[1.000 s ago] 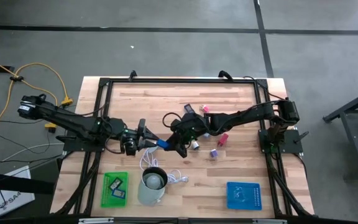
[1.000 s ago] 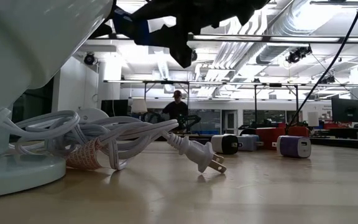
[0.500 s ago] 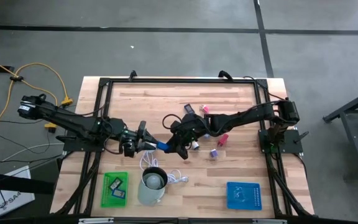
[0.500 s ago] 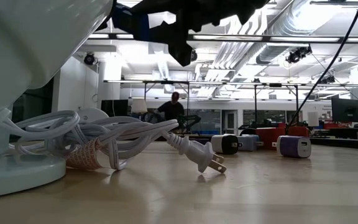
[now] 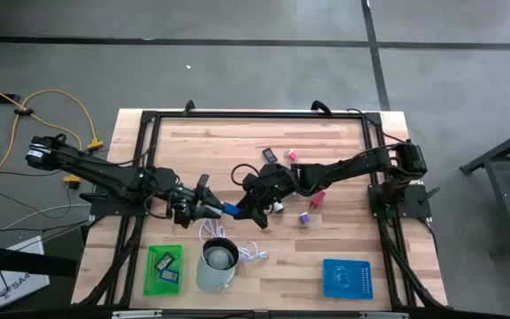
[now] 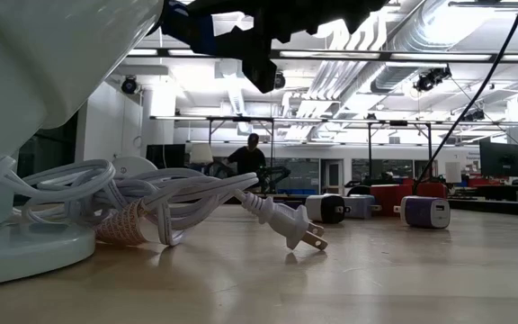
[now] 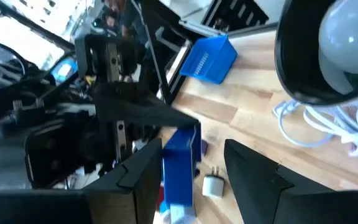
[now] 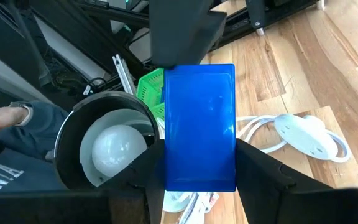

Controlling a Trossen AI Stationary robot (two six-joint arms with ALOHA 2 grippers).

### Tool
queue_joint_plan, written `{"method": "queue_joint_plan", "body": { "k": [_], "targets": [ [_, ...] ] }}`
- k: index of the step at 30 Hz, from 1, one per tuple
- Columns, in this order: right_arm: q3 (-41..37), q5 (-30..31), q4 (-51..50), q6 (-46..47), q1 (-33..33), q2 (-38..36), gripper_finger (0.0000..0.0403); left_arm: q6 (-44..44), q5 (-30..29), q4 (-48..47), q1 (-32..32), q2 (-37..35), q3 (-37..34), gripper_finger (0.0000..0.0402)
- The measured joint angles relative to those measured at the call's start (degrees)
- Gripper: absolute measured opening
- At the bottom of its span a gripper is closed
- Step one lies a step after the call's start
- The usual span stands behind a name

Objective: Pick & Place Office items
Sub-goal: Put the blue digital timer into the green basket

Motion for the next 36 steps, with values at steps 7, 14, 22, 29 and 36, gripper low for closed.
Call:
{"method": "queue_joint_plan", "body": {
  "k": [7,14,22,29,36],
  "targets": [
    [0.0,0.5,0.2,0.2,0.9,0.0,0.0148,-1.7,0.0,2.5,1.3,3.7,0.0,0.0165],
    [0.0,1.2,-0.7,0.2,1.2,0.0,0.0148,-1.5,-0.1,7.2,2.0,6.8,0.0,0.0165],
    [0.0,1.3,-2.6,0.2,1.9,0.0,0.0148,-6.2,0.0,8.4,0.7,7.0,0.0,0.0165],
    [0.0,1.4,-2.7,0.2,1.9,0.0,0.0148,-6.4,0.0,8.4,-1.0,7.0,0.0,0.0165],
    [0.0,1.5,-2.6,0.2,1.9,0.0,0.0148,-7.0,0.0,8.4,-1.2,7.0,0.0,0.0165]
  ]
}}
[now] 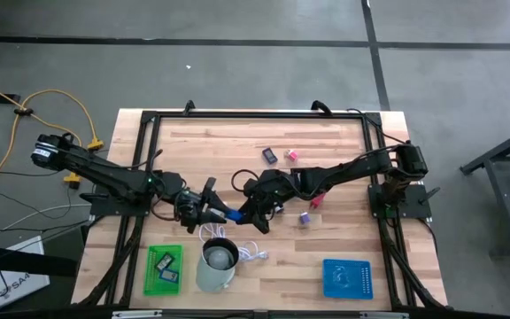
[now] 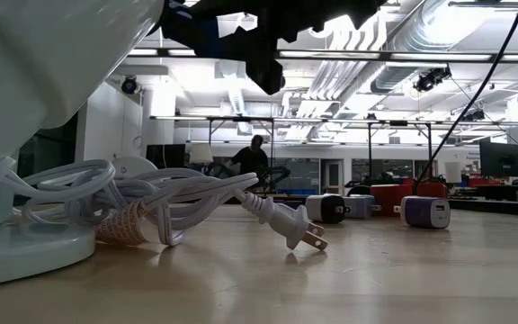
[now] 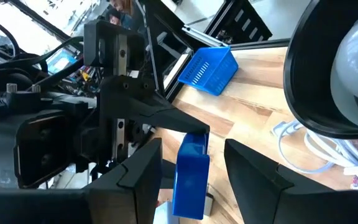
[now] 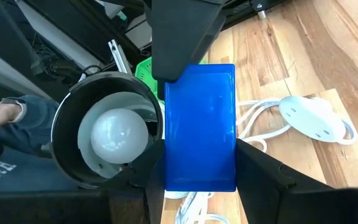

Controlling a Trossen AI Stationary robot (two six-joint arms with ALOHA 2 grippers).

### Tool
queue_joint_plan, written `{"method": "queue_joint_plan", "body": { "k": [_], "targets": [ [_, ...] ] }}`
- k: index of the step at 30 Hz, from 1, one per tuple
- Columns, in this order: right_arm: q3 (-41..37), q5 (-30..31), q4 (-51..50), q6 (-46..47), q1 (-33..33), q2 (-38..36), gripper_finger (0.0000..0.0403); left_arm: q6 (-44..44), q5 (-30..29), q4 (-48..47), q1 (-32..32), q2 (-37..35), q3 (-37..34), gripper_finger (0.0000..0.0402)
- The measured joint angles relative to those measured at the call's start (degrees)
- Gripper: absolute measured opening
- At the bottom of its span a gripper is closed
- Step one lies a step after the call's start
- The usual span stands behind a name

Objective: Pick & Place Office items
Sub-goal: Put the blue digital timer into the green basket

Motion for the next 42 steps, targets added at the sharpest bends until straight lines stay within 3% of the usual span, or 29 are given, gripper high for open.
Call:
{"method": "queue_joint_plan", "body": {
  "k": [23,36,42],
  "targets": [
    [0.0,-0.2,0.0,0.0,0.0,0.0,0.0148,-1.9,0.0,0.0,0.0,0.0,0.0,0.0099],
    [0.0,-0.2,0.0,0.0,0.0,0.0,0.0148,-1.9,0.0,0.0,0.0,0.0,0.0,0.0090],
    [0.0,-0.3,0.0,0.0,0.0,0.0,0.0148,-1.7,-0.1,0.0,0.0,0.0,0.0,0.0068]
  ]
}}
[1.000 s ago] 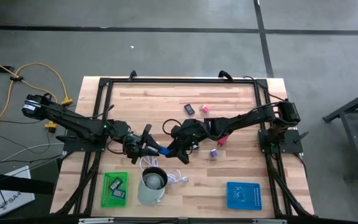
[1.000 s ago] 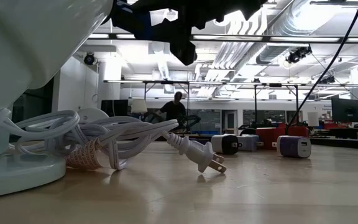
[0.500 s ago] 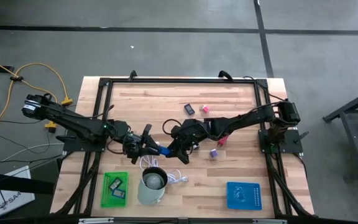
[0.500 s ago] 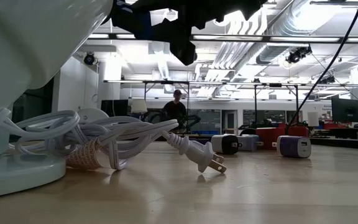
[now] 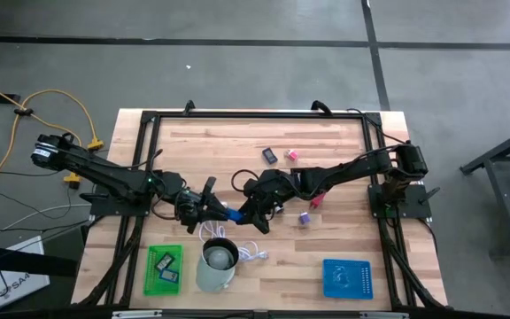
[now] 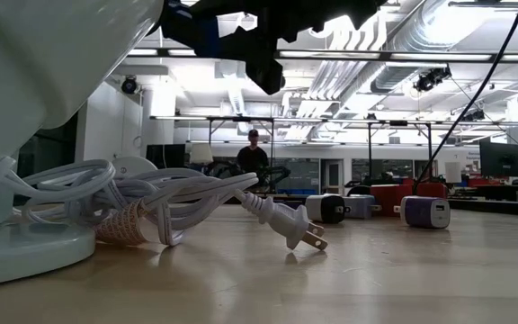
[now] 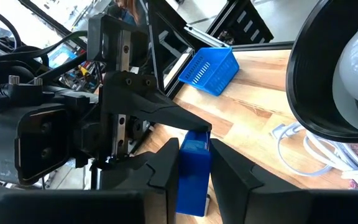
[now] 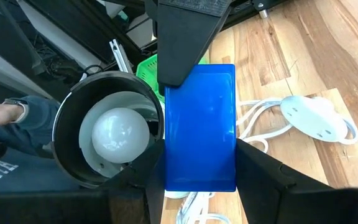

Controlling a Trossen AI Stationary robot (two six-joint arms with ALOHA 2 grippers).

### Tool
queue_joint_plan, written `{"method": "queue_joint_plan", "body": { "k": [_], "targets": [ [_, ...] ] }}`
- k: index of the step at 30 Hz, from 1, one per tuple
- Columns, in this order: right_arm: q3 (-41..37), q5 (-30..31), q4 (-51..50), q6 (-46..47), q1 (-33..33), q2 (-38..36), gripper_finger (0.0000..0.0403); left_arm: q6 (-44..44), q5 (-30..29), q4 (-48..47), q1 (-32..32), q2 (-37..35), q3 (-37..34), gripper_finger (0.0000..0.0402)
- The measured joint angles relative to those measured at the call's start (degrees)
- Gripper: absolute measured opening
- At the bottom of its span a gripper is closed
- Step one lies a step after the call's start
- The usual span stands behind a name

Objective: Pick & Place Office items
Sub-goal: Put the blue digital timer into the green basket

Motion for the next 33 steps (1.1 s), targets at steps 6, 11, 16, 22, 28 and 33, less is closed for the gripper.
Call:
{"method": "queue_joint_plan", "body": {
  "k": [6,11,16,22,28,33],
  "targets": [
    [0.0,0.0,0.0,0.0,0.0,0.0,0.0148,0.0,-0.1,0.0,0.0,0.0,0.0,0.0063],
    [0.0,0.0,0.0,0.0,0.0,0.0,0.0148,0.0,-0.1,0.0,0.0,0.0,0.0,0.0063],
    [0.0,0.0,0.0,0.0,0.0,0.0,0.0148,0.0,-0.1,0.0,0.0,0.0,0.0,0.0063],
    [0.0,0.1,0.0,0.0,0.0,0.0,0.0148,-0.1,-0.1,0.0,0.0,0.0,0.0,0.0063],
    [0.0,0.2,0.0,0.0,0.0,0.0,0.0157,-0.2,-0.1,0.0,0.0,0.0,0.0,0.0062],
    [0.0,0.3,0.1,-0.3,0.0,0.0,0.0174,-0.5,-0.1,-0.1,0.0,0.0,0.0,0.0062]
  ]
}}
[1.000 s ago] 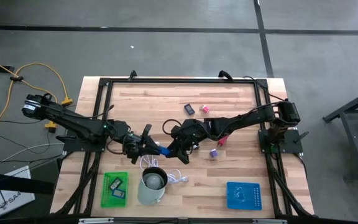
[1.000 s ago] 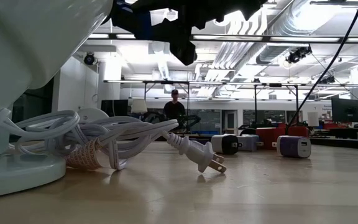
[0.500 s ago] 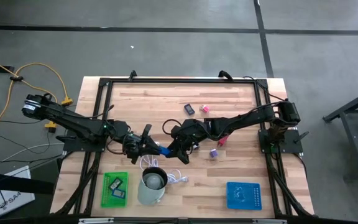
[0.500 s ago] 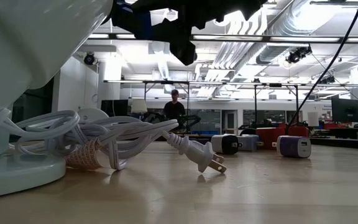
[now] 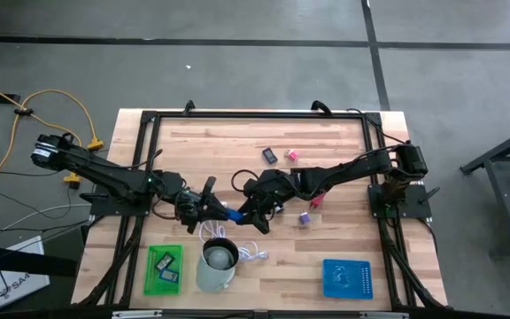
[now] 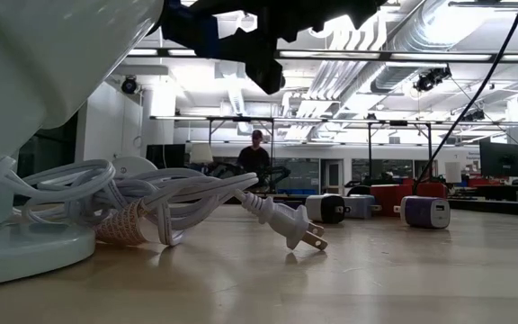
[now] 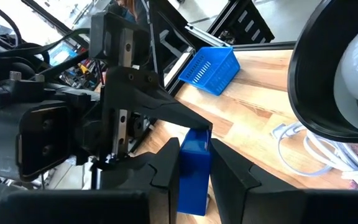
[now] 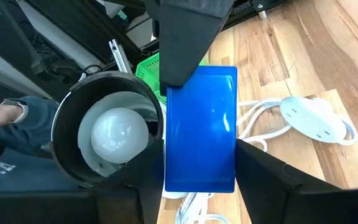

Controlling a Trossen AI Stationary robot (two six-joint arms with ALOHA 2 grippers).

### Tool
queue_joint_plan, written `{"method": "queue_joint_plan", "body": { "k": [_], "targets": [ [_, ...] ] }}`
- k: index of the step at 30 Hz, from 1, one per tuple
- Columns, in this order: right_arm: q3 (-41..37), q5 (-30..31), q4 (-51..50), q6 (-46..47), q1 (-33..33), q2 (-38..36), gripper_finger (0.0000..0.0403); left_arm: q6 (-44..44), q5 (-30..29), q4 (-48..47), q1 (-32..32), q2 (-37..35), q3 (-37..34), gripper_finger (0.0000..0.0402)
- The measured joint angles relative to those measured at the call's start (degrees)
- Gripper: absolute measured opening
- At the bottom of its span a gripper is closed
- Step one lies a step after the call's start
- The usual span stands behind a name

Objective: Pick & Place Office items
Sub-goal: Put the blue digital timer into the green basket

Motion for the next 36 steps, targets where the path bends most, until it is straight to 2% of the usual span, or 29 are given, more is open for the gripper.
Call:
{"method": "queue_joint_plan", "body": {
  "k": [36],
  "targets": [
    [0.0,-0.2,0.0,-1.9,0.0,0.0,0.0184,0.2,0.0,0.1,0.0,0.0,0.0,0.0061]
  ]
}}
